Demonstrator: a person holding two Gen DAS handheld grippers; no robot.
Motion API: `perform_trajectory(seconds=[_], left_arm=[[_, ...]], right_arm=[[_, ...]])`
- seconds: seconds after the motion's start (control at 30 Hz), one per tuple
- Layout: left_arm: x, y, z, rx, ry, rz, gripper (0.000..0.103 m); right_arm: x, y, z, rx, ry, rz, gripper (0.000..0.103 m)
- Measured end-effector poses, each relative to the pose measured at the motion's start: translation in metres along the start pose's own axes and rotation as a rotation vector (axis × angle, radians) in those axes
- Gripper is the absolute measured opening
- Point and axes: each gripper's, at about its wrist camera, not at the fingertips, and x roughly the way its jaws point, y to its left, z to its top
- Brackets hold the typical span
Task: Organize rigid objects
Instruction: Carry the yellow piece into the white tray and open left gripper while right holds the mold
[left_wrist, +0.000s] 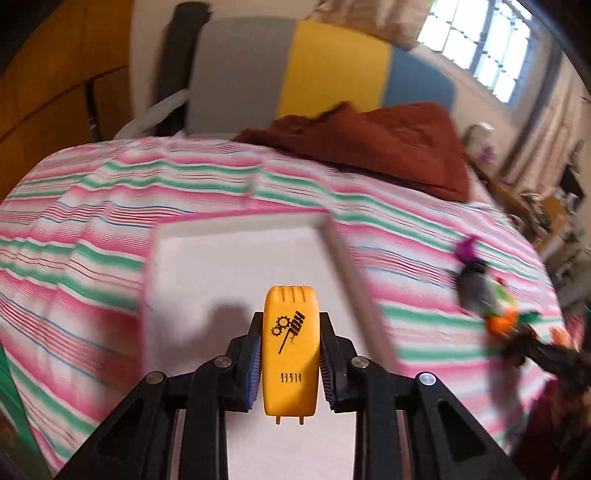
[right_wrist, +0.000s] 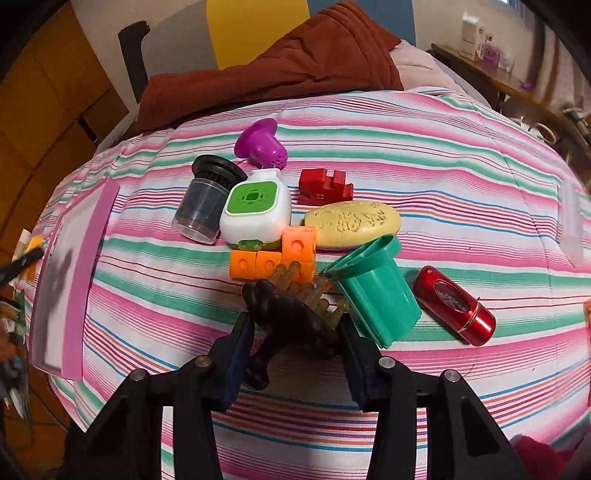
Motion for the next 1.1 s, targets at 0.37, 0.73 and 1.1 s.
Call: perform_trajectory(seconds=[0.37, 0.73, 1.1], left_arm=[[0.061, 0.045, 0.048, 0.008, 0.007, 0.178, 0.031], [0.021, 0.064, 0.044, -0.066, -0.04, 0.159, 0.038], [-0.052, 0.043, -0.038, -0.109, -0.103, 0.141, 0.038]], right_arm=[[0.002, 0.006, 0.0, -0.025, -0.007, -0.007, 0.046], [0.001, 0.009, -0.001, -0.04, -0.014, -0.017, 0.046], [0.001, 0.02, -0.003, -0.077, -0.021, 0.008, 0.042]])
